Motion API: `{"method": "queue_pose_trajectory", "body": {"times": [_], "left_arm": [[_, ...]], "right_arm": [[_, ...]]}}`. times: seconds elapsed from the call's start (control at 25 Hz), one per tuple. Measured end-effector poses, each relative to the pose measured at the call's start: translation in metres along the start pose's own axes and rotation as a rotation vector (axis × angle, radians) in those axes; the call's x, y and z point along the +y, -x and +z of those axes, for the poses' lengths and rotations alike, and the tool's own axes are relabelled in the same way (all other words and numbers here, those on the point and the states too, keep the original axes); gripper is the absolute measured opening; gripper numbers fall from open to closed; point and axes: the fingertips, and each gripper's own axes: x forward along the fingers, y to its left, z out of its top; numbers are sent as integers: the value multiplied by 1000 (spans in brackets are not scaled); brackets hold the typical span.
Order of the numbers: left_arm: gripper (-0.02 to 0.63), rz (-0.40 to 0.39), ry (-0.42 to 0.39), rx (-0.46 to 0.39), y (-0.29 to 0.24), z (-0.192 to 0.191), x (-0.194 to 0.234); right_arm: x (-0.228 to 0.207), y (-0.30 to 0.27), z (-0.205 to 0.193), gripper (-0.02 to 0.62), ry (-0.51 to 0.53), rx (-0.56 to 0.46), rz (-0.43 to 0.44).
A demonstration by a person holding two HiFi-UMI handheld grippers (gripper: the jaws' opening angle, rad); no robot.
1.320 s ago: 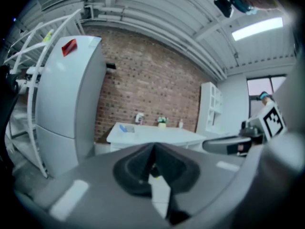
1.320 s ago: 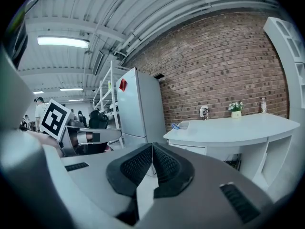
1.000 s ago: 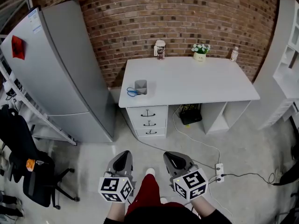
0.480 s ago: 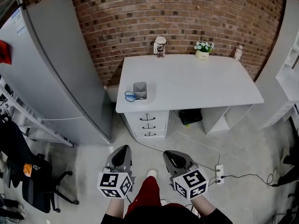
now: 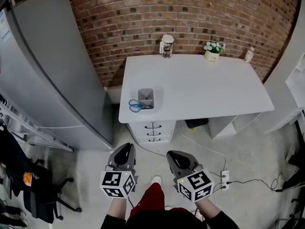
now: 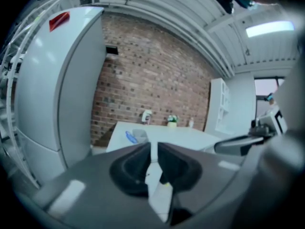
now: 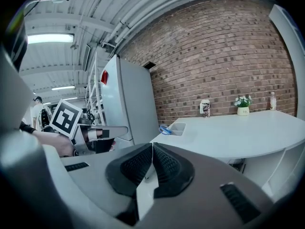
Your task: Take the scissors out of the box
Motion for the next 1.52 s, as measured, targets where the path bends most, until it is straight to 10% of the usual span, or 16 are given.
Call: {"method": "queue_pose_trajectory", "body": {"times": [1.52], "left_arm": [[129,-39,172,203,-178,-23,92]], "right_arm": [[-89,-155,12,9,-98,128,-49]]}}
